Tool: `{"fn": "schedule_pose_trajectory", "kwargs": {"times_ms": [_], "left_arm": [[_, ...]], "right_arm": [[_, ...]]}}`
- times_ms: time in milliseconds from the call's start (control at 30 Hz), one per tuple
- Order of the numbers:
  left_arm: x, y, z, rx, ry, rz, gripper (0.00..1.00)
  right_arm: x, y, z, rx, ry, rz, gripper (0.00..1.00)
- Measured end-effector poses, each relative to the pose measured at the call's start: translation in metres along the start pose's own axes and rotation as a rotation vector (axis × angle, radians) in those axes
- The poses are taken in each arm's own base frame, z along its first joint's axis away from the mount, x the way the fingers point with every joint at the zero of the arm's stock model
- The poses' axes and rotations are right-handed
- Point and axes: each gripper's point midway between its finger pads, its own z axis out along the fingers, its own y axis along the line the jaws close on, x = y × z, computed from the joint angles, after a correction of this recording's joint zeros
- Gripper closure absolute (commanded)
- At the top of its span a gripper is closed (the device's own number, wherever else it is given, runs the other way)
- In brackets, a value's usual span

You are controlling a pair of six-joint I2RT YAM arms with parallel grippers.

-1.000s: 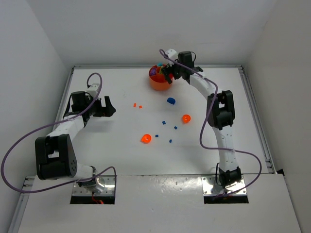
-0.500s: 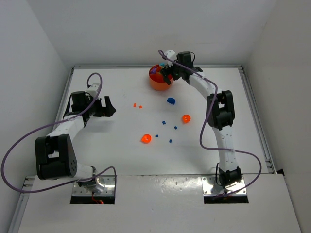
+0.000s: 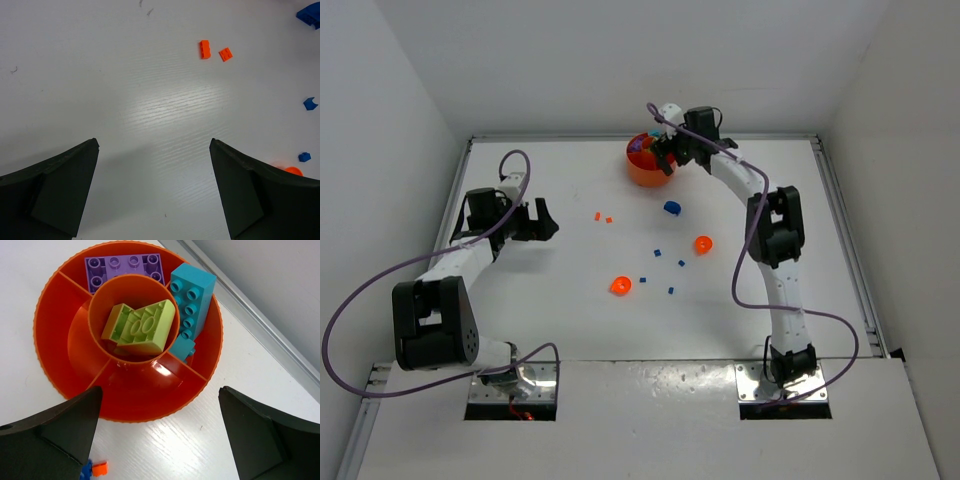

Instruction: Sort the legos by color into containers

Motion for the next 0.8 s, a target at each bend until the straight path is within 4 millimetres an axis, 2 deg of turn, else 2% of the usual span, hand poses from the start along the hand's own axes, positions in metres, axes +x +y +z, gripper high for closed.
{"fn": "schedule_pose_trajectory", "kwargs": {"times_ms": [267, 533, 600, 800], "left_arm": [[0.000, -0.001, -0.001, 0.000, 0.014, -0.015, 0.00], [-0.012, -0.004, -0.008, 0.001, -0.006, 0.010, 0.00], [-0.023, -0.006, -0.017, -0.010, -0.044, 0.043, 0.00], [-0.058, -0.017, -0.036, -0.016, -0.073, 0.152, 0.00]], "right_arm": [[-0.014, 0.005, -0.018, -0.018, -0.029, 0.003, 0.00], [-0.025, 0.011, -0.043, -0.024, -0.044, 0.038, 0.00], [-0.023, 0.017, -0.057, -0.034, -0.032, 0.057, 0.00], [-0.003, 0.054, -0.122, -0.105, 0.024, 0.079, 0.01]]}}
